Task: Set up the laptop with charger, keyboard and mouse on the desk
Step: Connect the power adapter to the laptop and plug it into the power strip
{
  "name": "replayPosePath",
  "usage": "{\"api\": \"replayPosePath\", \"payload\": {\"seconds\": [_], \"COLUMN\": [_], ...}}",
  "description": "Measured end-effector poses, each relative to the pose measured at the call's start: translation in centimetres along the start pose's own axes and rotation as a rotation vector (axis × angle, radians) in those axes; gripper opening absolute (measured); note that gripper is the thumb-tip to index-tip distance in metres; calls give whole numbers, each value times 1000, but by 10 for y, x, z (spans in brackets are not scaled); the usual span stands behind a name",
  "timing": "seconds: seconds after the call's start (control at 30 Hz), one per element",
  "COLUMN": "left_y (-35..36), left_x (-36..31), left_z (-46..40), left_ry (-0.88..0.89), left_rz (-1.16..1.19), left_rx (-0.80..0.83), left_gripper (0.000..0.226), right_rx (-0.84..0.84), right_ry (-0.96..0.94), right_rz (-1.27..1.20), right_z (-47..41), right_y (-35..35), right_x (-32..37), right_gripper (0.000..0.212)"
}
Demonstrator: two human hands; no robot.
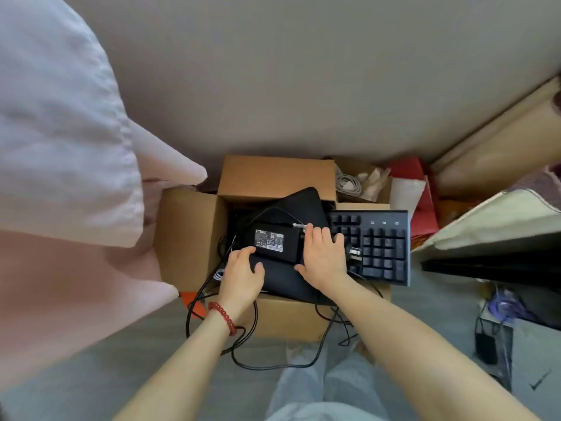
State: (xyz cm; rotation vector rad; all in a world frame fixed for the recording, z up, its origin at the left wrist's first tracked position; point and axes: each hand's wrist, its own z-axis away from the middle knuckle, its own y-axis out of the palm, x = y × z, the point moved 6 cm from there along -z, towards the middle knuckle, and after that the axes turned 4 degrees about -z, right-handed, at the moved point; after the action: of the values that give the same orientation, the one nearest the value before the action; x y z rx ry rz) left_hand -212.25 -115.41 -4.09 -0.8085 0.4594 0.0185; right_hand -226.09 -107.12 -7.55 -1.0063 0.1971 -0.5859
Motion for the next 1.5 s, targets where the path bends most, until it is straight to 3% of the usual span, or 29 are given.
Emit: {"api": "replayPosePath", "payload": {"seconds": [0.13, 0.3, 0.43, 0.57, 0.7, 0.8, 0.9, 1.0, 1.07, 1.27, 1.5], "left_y": [5, -2, -23, -40, -53, -62, -70, -67, -64, -62, -56], "left_x": [16, 9, -10, -25, -44, -69, -103, -133, -153, -219, -298], "left_z": [-14, -2, 15, 45, 80, 103, 130, 161, 191, 259, 361], "left_ry": [-56, -54, 104, 254, 346, 467, 667, 832, 847, 943, 1012], "left_rz": [49, 149, 120, -4, -66, -151, -205, -220, -129, 71, 172], "left_rx": [-16, -63, -125, -24, 59, 62, 45, 94, 152, 143, 188], "left_gripper": [45, 48, 67, 94, 114, 117, 105, 56, 40, 49, 36], "right_rx": [47, 167, 175, 174, 196, 217, 178, 140, 97, -175, -625], "right_ry": [99, 50, 35, 12, -75, -166, -258, -300, -248, -39, 143], "right_rz": [-136, -458, -729, -968, -920, -770, -578, -450, -417, -460, -625], "right_z": [-26, -12, 19, 65, 107, 142, 186, 227, 262, 351, 477], "right_y": [12, 17, -2, -38, -88, -126, -162, -189, -204, -233, -253], "right_x": [7, -1, -4, -10, -14, -15, -15, -22, -40, -112, -183], "right_gripper": [83, 20, 19, 15, 24, 13, 13, 14, 13, 13, 19]}}
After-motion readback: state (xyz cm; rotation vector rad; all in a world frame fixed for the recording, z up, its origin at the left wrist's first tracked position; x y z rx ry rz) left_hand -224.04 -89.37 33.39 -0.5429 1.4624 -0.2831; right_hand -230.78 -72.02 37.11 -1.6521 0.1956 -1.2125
